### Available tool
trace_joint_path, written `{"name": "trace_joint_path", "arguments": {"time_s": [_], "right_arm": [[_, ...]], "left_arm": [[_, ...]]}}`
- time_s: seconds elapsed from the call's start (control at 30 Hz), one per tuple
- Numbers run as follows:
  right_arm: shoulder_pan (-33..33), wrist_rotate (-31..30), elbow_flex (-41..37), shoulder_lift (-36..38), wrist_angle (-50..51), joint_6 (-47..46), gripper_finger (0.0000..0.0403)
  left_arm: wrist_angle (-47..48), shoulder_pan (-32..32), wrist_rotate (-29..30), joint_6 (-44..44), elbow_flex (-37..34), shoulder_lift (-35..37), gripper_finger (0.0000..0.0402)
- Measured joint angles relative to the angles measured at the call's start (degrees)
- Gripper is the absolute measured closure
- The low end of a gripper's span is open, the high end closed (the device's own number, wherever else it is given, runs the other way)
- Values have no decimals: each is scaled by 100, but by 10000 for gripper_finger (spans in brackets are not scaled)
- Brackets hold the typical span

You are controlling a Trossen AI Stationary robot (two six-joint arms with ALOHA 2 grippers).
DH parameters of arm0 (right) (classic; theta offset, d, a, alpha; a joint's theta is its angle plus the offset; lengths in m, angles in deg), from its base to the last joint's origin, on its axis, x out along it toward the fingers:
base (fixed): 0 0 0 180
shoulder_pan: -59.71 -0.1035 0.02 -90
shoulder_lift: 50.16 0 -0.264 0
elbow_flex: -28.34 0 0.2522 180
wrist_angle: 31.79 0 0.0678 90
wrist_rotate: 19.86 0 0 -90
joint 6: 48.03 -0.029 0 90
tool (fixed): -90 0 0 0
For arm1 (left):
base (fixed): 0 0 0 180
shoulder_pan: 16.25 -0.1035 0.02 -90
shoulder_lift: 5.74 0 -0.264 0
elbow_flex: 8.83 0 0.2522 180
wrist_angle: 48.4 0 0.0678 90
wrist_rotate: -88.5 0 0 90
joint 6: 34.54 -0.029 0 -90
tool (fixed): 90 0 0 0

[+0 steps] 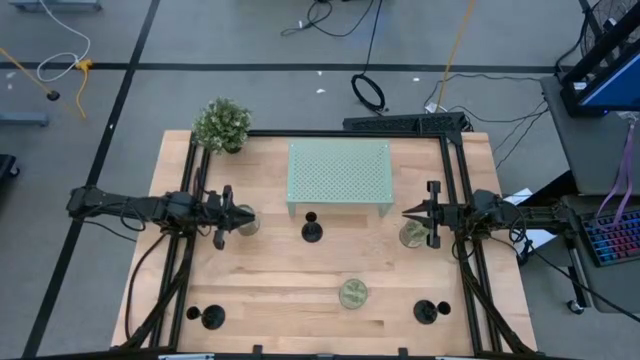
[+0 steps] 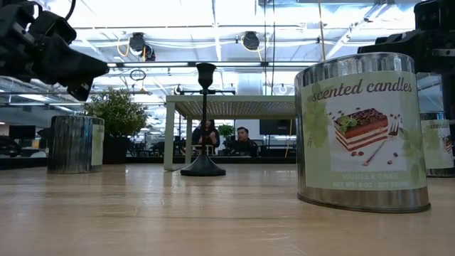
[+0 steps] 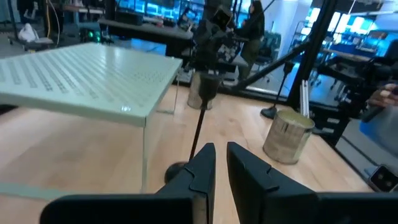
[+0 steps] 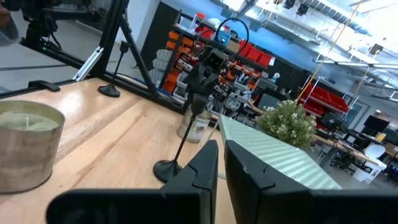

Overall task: Pick & Place candle stick holders
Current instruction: Put the top black candle holder on the shelf

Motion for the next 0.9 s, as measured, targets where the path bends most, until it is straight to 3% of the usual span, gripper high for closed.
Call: {"name": "trace_joint_path", "arguments": {"time_s": [0.23, 0.4, 0.6, 0.9], "right_arm": [[-1, 10, 1, 2, -163, -20, 383], [-1, 5, -1, -2, -240, -1438, 383], [-1, 12, 0, -38, -628, -1657, 380], [-6, 14, -1, -467, -1791, -1784, 301]], "left_arm": [[2, 0, 2, -48, 0, 0, 334], [-58, 0, 5, -236, 0, -2, 288], [-654, 3, 4, -488, 4, -2, 248], [-1782, 17, -310, -491, 9, -658, 243]]}}
